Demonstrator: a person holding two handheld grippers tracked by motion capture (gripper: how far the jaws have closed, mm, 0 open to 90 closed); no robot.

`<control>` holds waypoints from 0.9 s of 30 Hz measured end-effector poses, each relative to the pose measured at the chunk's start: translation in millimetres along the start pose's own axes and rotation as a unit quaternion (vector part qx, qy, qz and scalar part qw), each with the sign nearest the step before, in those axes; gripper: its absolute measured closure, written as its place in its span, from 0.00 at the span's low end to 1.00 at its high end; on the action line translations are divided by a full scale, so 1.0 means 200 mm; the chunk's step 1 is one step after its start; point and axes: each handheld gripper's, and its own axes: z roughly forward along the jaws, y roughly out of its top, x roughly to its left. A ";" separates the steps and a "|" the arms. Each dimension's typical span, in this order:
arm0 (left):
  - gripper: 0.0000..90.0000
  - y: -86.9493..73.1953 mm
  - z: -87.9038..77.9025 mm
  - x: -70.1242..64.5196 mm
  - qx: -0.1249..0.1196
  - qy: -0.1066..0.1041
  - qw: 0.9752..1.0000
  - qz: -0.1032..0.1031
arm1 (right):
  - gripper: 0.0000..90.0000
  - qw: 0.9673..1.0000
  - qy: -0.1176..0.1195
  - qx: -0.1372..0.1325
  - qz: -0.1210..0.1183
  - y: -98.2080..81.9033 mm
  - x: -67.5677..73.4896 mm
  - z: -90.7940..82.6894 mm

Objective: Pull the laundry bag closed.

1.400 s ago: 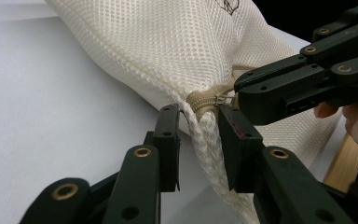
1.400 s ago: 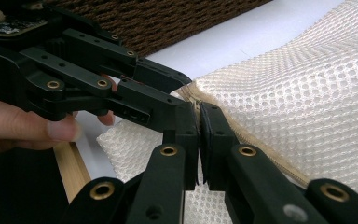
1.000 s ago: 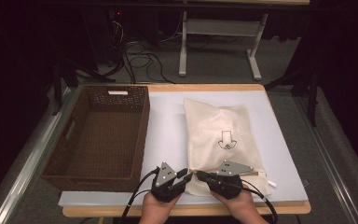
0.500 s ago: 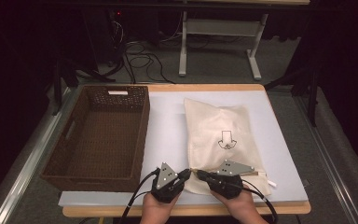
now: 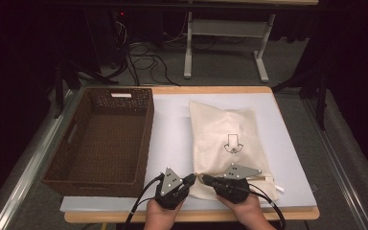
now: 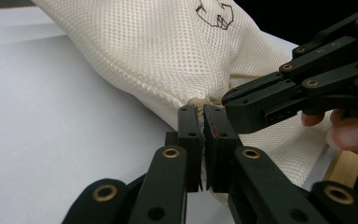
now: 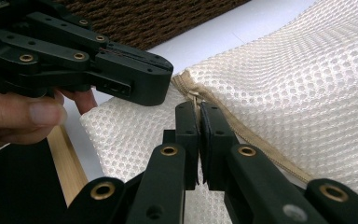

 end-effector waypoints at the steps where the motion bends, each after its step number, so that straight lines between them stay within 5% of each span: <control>1: 0.96 0.00 0.00 0.00 -0.001 -0.004 1.000 -0.002 | 0.98 1.000 -0.001 -0.001 -0.001 0.00 0.00 0.00; 7: 0.80 0.00 0.02 0.02 -0.003 -0.018 1.000 -0.022 | 0.98 1.000 -0.002 0.004 -0.016 0.00 0.02 0.00; 12: 0.87 -0.01 0.03 0.05 0.000 -0.032 0.999 -0.044 | 0.98 1.000 0.001 0.004 -0.016 0.00 0.02 0.01; 17: 0.95 0.00 0.03 0.04 0.002 -0.028 0.999 -0.033 | 0.98 1.000 -0.003 0.005 -0.016 0.00 0.02 0.01; 27: 0.97 0.01 0.01 0.04 -0.004 -0.016 1.000 -0.021 | 0.98 1.000 -0.005 0.008 -0.009 0.00 0.00 -0.01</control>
